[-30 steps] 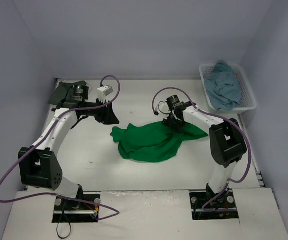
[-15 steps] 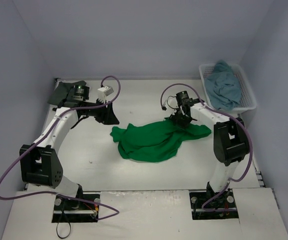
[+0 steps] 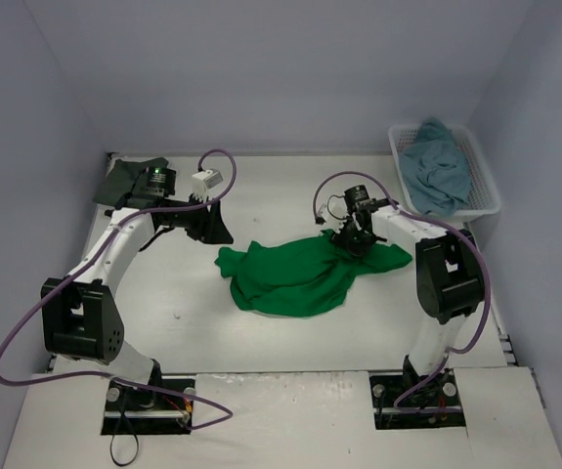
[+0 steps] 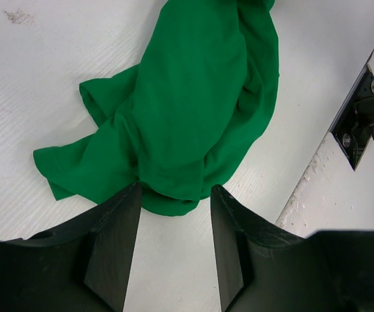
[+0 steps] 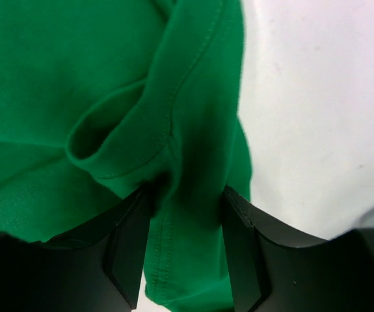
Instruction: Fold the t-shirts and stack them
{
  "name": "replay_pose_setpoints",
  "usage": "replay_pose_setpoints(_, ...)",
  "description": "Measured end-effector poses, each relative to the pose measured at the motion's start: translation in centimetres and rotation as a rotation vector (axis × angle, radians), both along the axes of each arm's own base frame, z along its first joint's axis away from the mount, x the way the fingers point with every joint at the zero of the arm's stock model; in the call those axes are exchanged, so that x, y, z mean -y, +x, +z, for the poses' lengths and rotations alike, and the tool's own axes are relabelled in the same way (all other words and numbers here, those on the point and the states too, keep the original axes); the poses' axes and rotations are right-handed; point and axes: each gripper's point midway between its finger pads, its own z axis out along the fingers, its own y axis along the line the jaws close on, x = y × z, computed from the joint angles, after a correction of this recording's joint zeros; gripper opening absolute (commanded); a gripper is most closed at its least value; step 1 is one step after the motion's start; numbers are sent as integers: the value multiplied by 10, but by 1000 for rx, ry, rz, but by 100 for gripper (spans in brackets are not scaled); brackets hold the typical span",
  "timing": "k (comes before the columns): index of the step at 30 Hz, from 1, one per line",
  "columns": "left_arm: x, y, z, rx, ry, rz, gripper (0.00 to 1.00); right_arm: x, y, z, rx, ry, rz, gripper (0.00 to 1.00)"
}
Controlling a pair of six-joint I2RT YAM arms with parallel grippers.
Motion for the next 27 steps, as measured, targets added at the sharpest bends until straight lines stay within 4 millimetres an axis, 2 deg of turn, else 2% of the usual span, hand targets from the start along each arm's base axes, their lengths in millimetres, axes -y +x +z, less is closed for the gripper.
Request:
replay_pose_setpoints(5, 0, 0, 0, 0, 0, 0, 41, 0, -7, -6, -22, 6, 4, 43)
replay_pose_setpoints(19, 0, -2, -3, -7, 2, -1, 41, -4, 0, -3, 21, -15, -21, 43)
replay_pose_setpoints(23, 0, -2, -3, -7, 2, -2, 41, -16, 2, 7, 65, -2, -14, 43)
replay_pose_setpoints(27, 0, -2, -3, -7, 2, -2, 41, -34, 1, 29, 142, 34, 21, 43)
